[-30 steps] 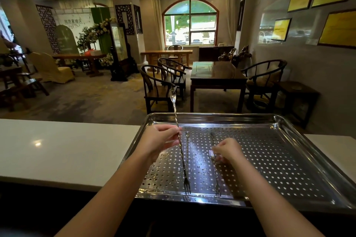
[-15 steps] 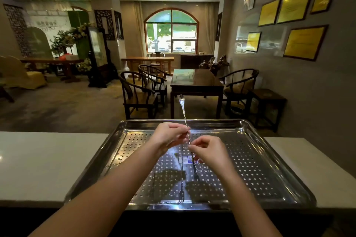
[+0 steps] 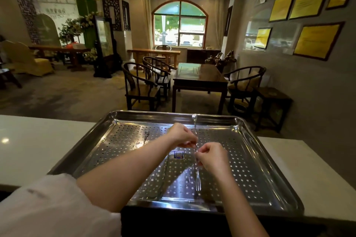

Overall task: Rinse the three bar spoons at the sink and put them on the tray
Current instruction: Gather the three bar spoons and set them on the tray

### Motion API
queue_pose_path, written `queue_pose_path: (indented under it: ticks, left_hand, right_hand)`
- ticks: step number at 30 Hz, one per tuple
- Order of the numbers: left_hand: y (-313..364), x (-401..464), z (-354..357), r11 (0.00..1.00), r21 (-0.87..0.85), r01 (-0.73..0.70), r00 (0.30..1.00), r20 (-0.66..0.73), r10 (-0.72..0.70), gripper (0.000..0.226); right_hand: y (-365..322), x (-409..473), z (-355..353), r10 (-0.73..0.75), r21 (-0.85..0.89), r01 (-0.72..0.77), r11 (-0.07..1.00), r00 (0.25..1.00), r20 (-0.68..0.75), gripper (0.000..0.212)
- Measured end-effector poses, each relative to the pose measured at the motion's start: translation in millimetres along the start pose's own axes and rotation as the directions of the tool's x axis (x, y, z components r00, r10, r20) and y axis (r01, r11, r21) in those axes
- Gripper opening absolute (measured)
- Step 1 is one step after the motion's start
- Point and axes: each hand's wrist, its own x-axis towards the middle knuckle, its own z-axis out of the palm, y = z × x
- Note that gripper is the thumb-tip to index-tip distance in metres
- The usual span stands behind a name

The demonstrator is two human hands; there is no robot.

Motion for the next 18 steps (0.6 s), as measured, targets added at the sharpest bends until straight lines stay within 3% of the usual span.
queue_pose_path:
  ticks: [12,18]
  left_hand:
    - [-35,25,22,0.976,0.177,0.130,0.991,-0.024,-0.128,0.010]
    - [-36,27,27,0.967,0.172,0.187,0.982,-0.050,-0.181,0.022]
  right_hand:
    - [30,20,20,0.127,-0.130,-0.109,0.986,0.982,0.141,0.010]
    - [31,24,28,0.175,-0.197,-0.154,0.968,0.981,0.089,0.012]
